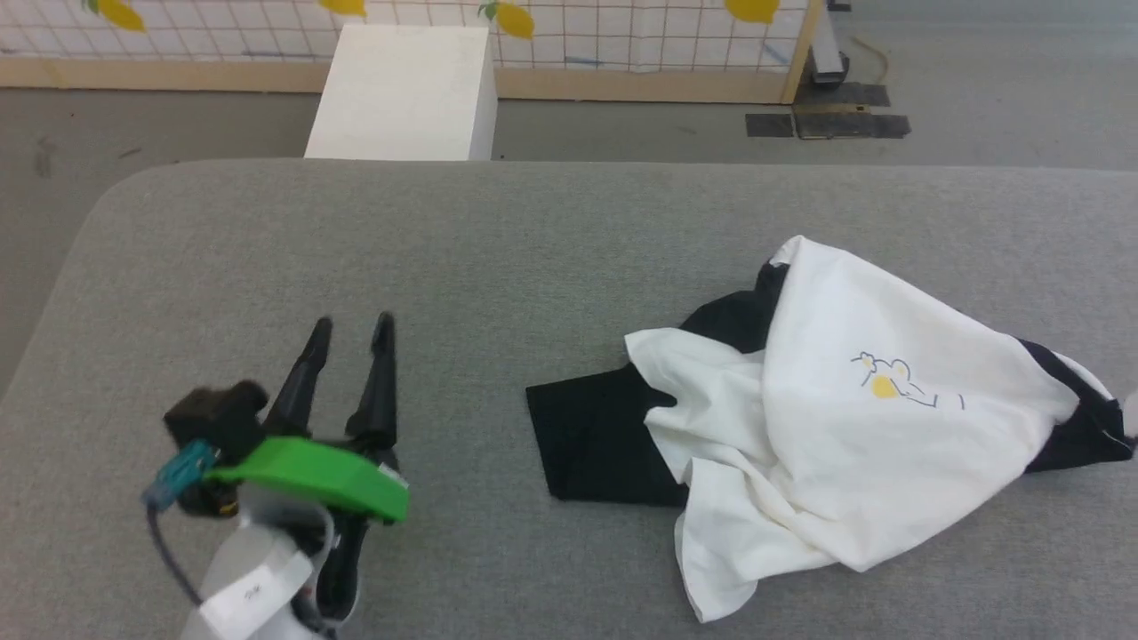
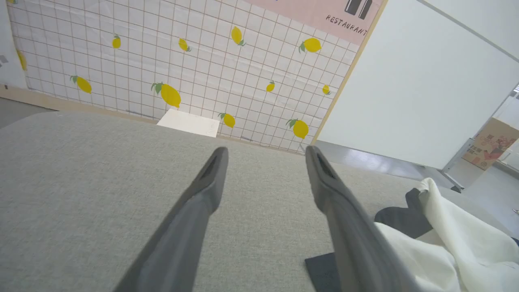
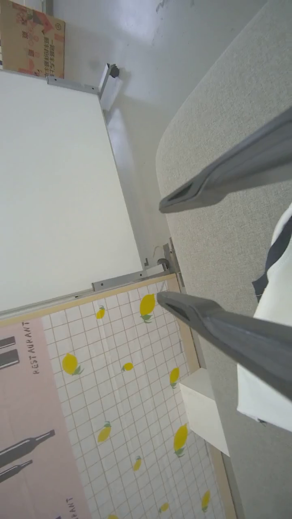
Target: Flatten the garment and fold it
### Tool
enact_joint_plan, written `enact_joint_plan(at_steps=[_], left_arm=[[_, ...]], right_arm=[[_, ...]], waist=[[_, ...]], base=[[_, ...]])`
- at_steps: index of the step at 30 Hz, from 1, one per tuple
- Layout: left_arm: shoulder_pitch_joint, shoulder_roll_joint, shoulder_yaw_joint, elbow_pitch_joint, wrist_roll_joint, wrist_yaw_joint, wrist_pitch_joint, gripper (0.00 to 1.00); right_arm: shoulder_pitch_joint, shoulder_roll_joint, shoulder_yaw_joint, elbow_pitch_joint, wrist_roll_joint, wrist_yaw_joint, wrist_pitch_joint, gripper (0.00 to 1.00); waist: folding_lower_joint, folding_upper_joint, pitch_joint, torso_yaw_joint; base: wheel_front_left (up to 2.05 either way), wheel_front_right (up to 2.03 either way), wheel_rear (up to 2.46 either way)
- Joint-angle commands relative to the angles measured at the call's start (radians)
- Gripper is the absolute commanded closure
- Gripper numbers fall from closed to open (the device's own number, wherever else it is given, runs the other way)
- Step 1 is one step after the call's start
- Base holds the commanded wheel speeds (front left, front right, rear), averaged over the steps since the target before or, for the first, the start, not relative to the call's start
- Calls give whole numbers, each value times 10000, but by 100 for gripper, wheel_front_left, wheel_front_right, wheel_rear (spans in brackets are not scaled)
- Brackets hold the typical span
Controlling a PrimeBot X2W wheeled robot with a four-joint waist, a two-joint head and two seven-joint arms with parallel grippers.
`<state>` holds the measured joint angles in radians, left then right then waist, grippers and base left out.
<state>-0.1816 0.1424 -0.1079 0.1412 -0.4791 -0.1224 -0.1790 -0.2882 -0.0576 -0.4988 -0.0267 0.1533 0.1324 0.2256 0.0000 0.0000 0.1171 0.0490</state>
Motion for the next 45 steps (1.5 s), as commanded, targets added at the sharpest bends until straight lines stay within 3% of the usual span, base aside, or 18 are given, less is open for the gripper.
enact_joint_plan(at_steps=[1,8,10,14,18,24,29,30,32,36,39,41,45], left_arm=[[-465,-133,-168,50,-139,-14,289,0],[-2792,-695,-1360,1206,-1148,20,3239,0],[-3538,-817,-2100,1769,-1402,90,4607,0],[-4475,-894,-3532,2711,-1542,373,7246,0],[-5059,-908,-4504,3296,-1290,730,8969,0],[-5475,-912,-4885,3773,-1057,952,9284,0],[-5485,-916,-5097,4077,-1269,828,9518,0],[-5479,-917,-5156,4121,-1334,793,9604,12],[-5459,-918,-5177,4102,-1621,706,9586,100],[-5472,-919,-5146,3893,-2131,554,9522,100],[-5344,-920,-5210,3185,-3050,197,9644,100],[-4930,-920,-5639,2280,-4243,2,10268,100],[-3973,-773,-6839,764,-5387,-69,11691,100]], right_arm=[[481,38,93,-182,156,-17,-220,0],[2006,70,908,-388,1055,-17,-568,0],[2233,71,1140,-286,1163,-17,-615,0],[2346,72,1456,-143,1205,-17,-750,0],[2366,72,1662,-51,1280,-17,-803,0],[2404,73,1690,107,1281,-17,-877,0],[2417,73,1655,155,1255,-17,-965,0],[2403,73,1649,171,1256,-17,-990,0],[2347,73,1665,231,1224,-17,-1053,0],[2291,73,1751,343,1184,-17,-1104,0],[2288,73,1788,485,1130,-17,-1091,0],[2334,73,1771,529,1075,-17,-1073,0],[2397,74,1715,491,953,-17,-978,0]], waist=[[0,0,-104,-217],[0,0,79,-675],[0,0,171,-846],[0,0,306,-1213],[0,0,512,-1524],[0,0,814,-1756],[0,0,976,-1787],[0,0,1007,-1782],[0,0,1067,-1754],[0,0,1086,-1645],[0,0,976,-1524],[0,0,858,-1399],[0,0,760,-1103]], base=[[0,0,0],[0,0,0],[0,0,0],[0,0,0],[0,0,0],[0,0,0],[0,0,0],[0,0,0],[0,0,0],[0,0,0],[0,0,0],[0,0,0],[0,0,0]])
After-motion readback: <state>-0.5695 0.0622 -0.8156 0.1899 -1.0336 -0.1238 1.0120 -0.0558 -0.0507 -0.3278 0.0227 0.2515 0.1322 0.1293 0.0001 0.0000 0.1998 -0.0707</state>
